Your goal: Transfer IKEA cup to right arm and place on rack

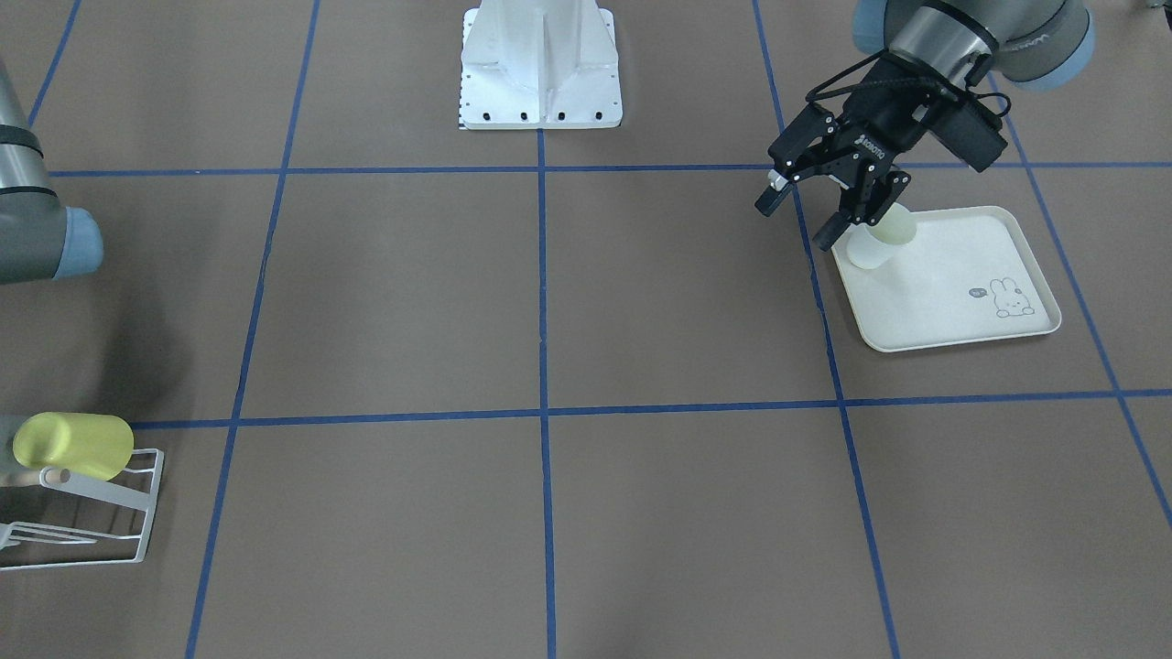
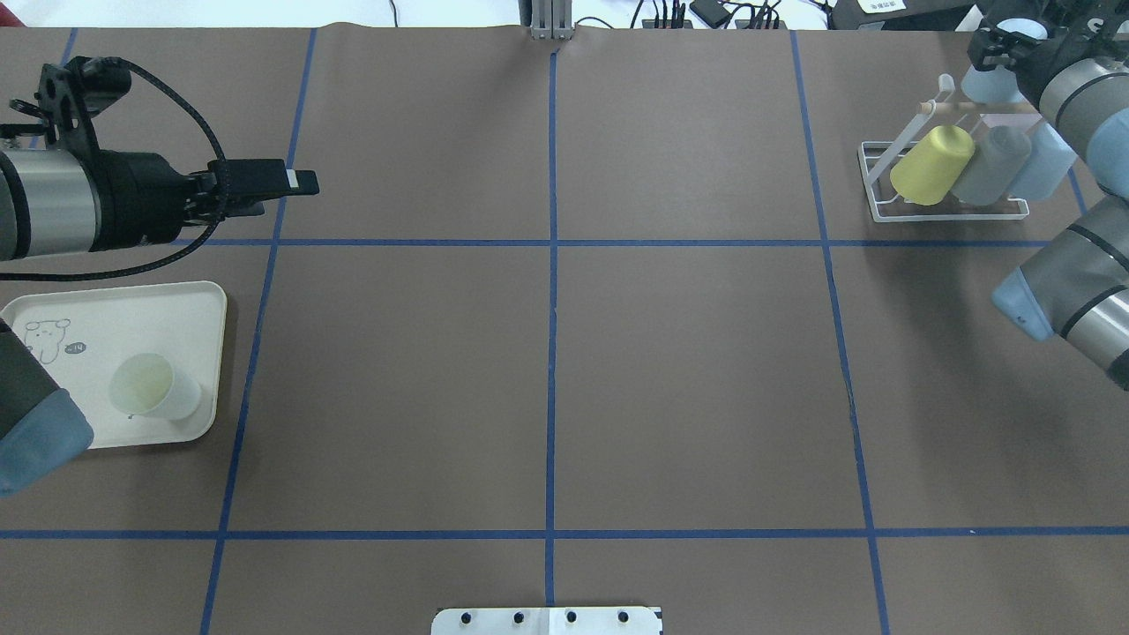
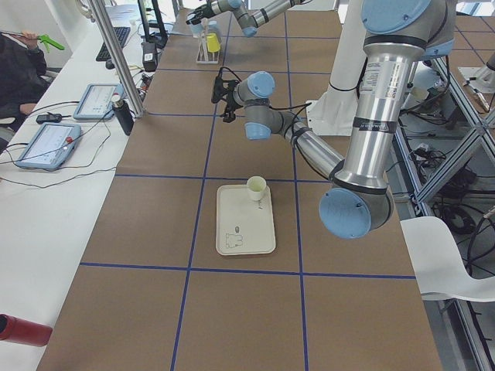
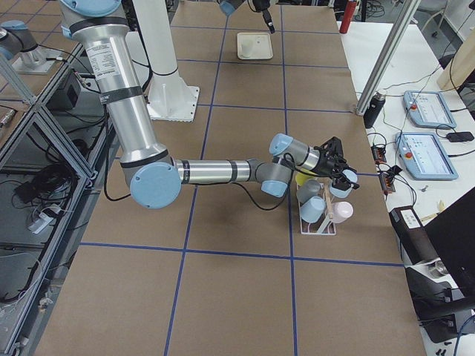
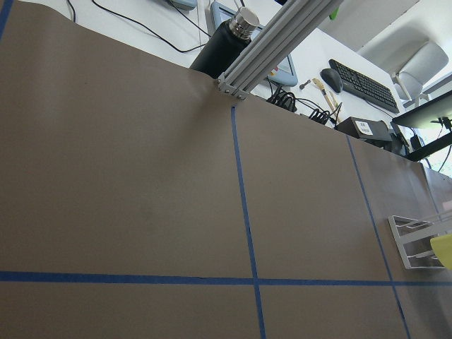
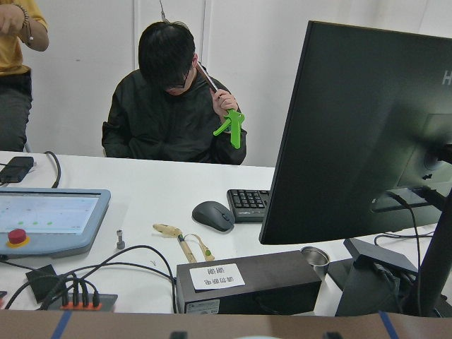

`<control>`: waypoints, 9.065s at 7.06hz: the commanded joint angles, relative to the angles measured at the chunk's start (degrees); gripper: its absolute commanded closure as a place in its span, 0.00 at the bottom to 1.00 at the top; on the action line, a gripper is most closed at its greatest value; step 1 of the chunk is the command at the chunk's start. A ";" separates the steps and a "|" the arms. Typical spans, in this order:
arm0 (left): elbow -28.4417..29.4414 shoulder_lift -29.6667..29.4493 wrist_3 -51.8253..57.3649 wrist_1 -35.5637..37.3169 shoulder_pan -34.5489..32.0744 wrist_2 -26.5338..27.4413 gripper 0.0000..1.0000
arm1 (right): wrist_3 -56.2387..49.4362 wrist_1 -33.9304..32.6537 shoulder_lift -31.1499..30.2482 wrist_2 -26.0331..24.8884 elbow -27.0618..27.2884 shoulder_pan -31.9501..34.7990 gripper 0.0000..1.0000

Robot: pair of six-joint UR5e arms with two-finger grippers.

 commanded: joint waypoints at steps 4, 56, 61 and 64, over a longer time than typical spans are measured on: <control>-0.04 0.06 -0.06 -0.04 0.01 -0.03 0.00 | 0.14 1.49 -0.69 -0.22 -0.05 -0.12 0.01; 9.26 -5.83 -35.87 -1.56 0.34 8.91 1.00 | 49.93 -10.75 1.33 32.25 33.27 -5.45 0.00; 18.55 -11.55 -49.02 -32.10 9.06 19.92 1.00 | 60.50 1.38 3.26 14.67 32.48 -18.11 0.00; 30.77 -15.66 -51.31 -55.34 14.57 24.05 1.00 | 60.87 3.34 6.68 10.68 30.47 -22.00 0.00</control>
